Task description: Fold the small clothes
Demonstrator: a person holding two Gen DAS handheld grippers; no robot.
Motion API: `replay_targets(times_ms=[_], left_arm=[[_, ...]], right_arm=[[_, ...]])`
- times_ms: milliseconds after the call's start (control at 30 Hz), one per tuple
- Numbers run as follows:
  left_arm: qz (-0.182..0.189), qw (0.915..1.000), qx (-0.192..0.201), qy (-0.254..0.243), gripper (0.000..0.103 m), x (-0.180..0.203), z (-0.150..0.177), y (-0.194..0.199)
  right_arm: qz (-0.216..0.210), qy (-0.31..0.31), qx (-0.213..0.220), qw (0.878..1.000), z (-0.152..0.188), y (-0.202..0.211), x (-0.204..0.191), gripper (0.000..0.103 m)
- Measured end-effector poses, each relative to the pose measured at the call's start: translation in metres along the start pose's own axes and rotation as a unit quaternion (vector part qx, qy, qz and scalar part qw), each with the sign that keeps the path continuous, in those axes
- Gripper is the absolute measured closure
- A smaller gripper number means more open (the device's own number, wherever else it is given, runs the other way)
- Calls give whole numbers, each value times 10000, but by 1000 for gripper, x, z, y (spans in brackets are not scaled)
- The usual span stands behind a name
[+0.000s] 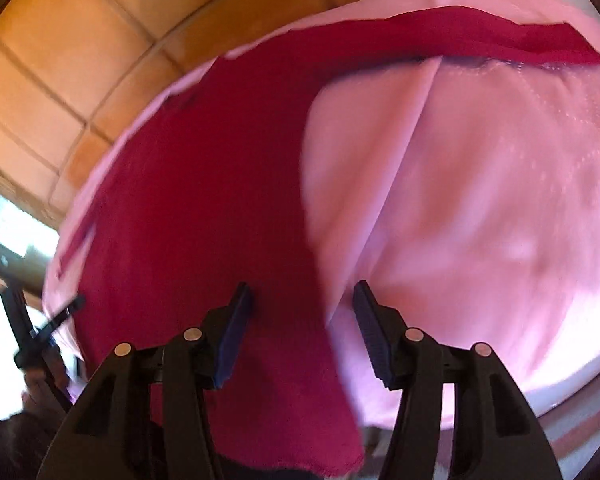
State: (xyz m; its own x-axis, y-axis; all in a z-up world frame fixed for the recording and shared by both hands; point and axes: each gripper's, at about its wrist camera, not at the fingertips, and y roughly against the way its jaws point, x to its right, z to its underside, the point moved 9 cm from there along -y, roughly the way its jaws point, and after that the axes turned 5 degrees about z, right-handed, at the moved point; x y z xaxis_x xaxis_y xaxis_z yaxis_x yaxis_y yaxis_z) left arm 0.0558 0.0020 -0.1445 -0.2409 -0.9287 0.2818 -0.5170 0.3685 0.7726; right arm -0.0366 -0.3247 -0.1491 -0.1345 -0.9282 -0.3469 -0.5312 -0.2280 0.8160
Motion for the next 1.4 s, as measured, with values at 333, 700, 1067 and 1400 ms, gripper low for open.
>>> replay_targets(times_ms=[333, 700, 1067, 1400], left_arm=[[55, 9985, -205, -505, 91, -1, 12, 7], [33, 9967, 809, -97, 45, 9, -48, 31], [-258, 9971, 270, -656, 34, 55, -69, -57], [-238, 9970, 373, -632, 12, 49, -67, -79]], right_arm=[[502, 601, -159, 9968, 11, 10, -7, 96], [761, 324, 422, 9957, -30, 32, 9, 41], [633, -2032, 1184, 9699, -91, 39, 125, 34], [830, -3752, 1589, 9095, -176, 17, 265, 54]])
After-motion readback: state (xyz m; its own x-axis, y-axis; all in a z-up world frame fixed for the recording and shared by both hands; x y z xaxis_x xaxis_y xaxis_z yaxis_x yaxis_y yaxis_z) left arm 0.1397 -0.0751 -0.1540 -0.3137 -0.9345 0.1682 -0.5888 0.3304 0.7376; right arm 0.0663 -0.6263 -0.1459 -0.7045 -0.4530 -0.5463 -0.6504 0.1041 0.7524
